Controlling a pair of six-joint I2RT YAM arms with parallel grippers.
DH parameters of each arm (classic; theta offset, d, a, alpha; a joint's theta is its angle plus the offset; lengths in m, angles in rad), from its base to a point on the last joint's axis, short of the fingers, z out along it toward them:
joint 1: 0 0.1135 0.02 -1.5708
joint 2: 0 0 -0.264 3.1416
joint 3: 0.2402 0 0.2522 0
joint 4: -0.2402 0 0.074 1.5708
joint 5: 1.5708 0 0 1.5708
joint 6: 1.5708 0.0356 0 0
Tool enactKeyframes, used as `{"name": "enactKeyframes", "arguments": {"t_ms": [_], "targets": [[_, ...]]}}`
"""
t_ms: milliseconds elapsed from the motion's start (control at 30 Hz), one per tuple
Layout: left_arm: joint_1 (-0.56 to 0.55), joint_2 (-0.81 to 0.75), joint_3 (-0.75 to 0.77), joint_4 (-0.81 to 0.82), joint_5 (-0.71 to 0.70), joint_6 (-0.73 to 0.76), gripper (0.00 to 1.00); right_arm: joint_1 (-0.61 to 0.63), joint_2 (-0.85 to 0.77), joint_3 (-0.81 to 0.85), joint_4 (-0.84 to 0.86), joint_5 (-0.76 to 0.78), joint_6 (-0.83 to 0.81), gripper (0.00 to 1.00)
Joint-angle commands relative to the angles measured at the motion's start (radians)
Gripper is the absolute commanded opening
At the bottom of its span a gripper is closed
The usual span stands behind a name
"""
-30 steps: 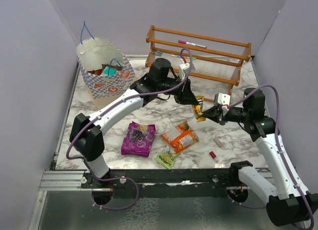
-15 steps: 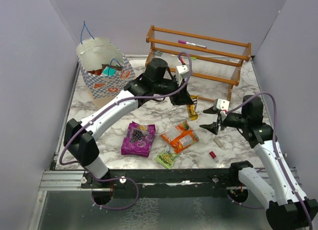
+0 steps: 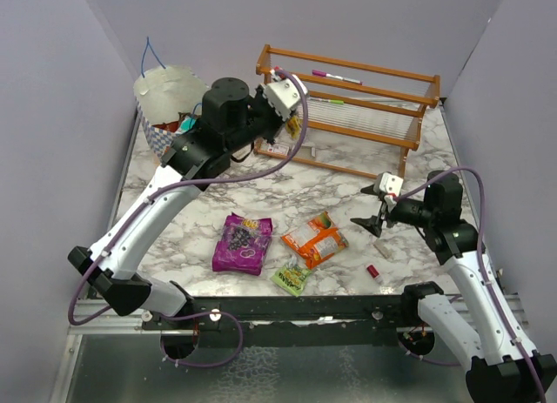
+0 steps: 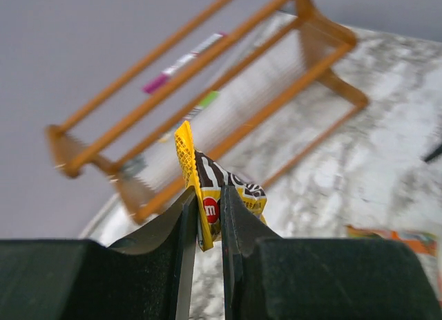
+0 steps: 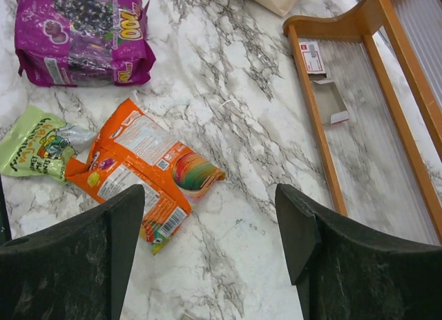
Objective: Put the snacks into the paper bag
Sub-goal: Place the snack in the paper bag.
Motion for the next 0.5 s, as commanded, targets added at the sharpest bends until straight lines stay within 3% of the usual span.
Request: {"name": "enactKeyframes", "arguments": {"t_ms": [0,300,467], "targets": [[0.041,-0.035,0.084,0.004,-0.321,0.133,0.0,-0.002,-0.007,-0.012,0.038,0.038,0.016,0.77],[0.081,-0.042,0.106,0.113,-0.553,0.334,0.0,-0.004,-0.023,-0.026,0.035,0.037,0.011,0.78],[0.194,-0.02,0.104,0.165,-0.564,0.391,0.0,-0.004,-0.028,-0.028,0.033,0.036,0.012,0.78]]}}
